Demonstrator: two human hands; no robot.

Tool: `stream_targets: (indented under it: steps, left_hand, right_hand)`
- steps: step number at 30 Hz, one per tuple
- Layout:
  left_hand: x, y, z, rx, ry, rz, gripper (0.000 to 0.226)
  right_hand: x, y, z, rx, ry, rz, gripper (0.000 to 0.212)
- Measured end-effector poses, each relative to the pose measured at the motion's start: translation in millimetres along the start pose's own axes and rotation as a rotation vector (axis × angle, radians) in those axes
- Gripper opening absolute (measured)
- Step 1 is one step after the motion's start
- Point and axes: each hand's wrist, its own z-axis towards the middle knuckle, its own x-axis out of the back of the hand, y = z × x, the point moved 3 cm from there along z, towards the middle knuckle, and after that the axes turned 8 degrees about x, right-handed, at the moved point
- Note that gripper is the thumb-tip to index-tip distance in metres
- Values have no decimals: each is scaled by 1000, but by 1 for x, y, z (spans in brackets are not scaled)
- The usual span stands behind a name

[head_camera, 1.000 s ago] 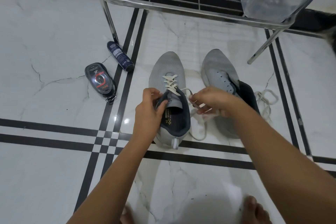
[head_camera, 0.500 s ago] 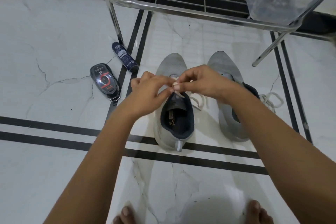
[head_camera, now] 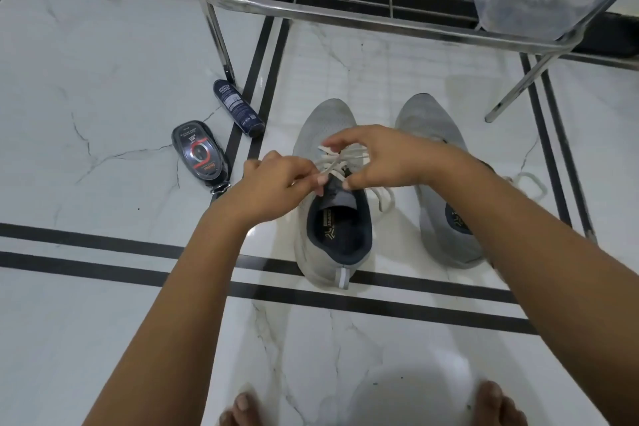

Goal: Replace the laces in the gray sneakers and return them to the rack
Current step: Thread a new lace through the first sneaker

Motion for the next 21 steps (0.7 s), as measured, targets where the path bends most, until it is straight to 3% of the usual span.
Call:
stream_targets:
  steps: [2,5,9,12,16,21]
  left_hand:
    - [4,9,3,-13,19,62,25]
    - [15,-2,0,7,92,-29,22]
    - [12,-20,-4,53,105,-76,23]
    - [1,0,3,-3,89,-16,26]
    - [4,-5,9,14,111,-90,22]
    - [3,-24,1,45,109,-222,15]
  right_hand:
    - [-1,-9,4,43,-72,-39,37]
    - [14,11,2,-46,48,-58,15]
    - [22,35,-4,-160,43,-224,28]
    - [7,11,3,-48,-3,-53,48]
    - [8,0,9,11,43,22,19]
    - [13,15,5,-51,2,-67,22]
